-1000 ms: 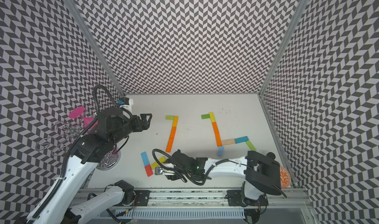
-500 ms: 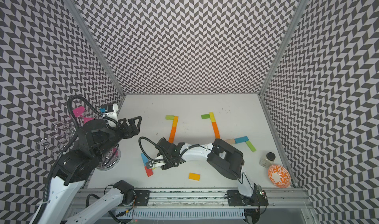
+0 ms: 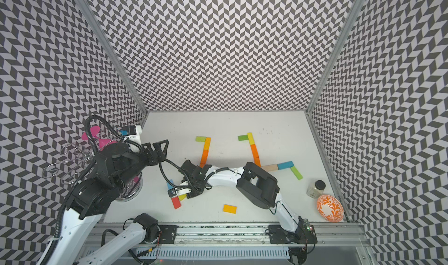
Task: Assemble a giraffe with building blocks
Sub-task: Pick up the building block from the center of the board, then assemble the building block at the center of the board.
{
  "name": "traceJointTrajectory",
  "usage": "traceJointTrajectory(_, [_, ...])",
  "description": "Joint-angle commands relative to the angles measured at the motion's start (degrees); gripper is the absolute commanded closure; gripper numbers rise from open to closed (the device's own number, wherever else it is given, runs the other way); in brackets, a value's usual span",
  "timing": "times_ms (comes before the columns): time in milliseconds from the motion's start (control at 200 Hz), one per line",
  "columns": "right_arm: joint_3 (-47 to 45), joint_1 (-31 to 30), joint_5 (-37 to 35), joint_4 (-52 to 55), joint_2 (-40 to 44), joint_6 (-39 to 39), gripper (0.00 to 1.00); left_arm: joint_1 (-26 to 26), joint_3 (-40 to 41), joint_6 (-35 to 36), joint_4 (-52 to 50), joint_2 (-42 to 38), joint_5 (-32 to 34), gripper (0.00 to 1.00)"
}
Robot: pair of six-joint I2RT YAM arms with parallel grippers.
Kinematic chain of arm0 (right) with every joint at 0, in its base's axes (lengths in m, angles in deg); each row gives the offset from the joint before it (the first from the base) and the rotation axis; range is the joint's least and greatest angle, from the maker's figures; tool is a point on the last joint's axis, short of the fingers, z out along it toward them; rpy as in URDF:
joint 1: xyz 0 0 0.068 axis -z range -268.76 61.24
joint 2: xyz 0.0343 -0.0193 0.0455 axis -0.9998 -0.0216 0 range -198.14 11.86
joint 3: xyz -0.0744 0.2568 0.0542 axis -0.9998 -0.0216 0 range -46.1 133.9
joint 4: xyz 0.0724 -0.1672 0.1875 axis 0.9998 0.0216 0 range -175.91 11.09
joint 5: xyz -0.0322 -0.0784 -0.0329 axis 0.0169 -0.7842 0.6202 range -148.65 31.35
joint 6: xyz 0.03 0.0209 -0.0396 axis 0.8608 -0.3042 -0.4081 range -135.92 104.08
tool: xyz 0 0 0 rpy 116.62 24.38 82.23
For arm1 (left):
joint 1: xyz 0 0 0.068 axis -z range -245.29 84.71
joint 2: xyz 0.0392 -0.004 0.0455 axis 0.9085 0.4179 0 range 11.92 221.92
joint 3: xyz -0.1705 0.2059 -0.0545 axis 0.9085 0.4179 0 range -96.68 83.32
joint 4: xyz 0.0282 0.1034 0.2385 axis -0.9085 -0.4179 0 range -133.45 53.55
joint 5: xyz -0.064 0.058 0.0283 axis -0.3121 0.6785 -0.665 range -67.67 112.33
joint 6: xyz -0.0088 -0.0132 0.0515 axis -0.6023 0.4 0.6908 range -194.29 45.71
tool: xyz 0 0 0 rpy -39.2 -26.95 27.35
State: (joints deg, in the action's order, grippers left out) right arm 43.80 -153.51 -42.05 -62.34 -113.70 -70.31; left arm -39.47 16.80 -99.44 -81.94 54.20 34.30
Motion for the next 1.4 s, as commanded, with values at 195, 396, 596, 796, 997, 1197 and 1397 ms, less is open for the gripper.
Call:
traceJointTrajectory(195, [6.8, 0.1, 0.3, 18.2, -8.5, 1.7, 0.56, -0.4, 0.6, -0.3, 0.6, -0.6, 1.5, 0.15])
traceJointTrajectory(396, [10.6, 0.0, 2.3, 23.3, -10.8, 4.3, 0.68, -0.3, 1.0, -0.1, 0.7, -0.6, 1.6, 0.15])
traceJointTrajectory(596, [6.7, -0.8, 7.9, 19.6, -3.5, 6.6, 0.79, -0.4, 1.3, 0.2, 0.9, -0.3, 1.7, 0.15])
traceJointTrajectory(796, [-7.7, -1.2, 9.7, 11.8, 10.2, 12.1, 0.84, -0.4, 2.2, 0.4, 2.6, 0.3, 1.4, 0.15])
traceJointTrajectory(997, [-21.3, 1.9, 8.4, 7.0, 22.3, 16.3, 0.84, -0.4, 4.4, 0.4, 5.6, 1.8, -0.6, 0.15])
traceJointTrajectory(1197, [-22.2, 10.3, 1.6, 3.6, 20.8, 19.7, 0.82, -0.4, 7.6, -0.5, 8.4, 3.2, -3.3, 0.14])
traceJointTrajectory(1397, [-17.0, 12.6, -1.6, 0.9, 14.6, 24.9, 0.82, -0.7, 11.8, -2.2, 8.6, 2.9, -6.5, 0.14])
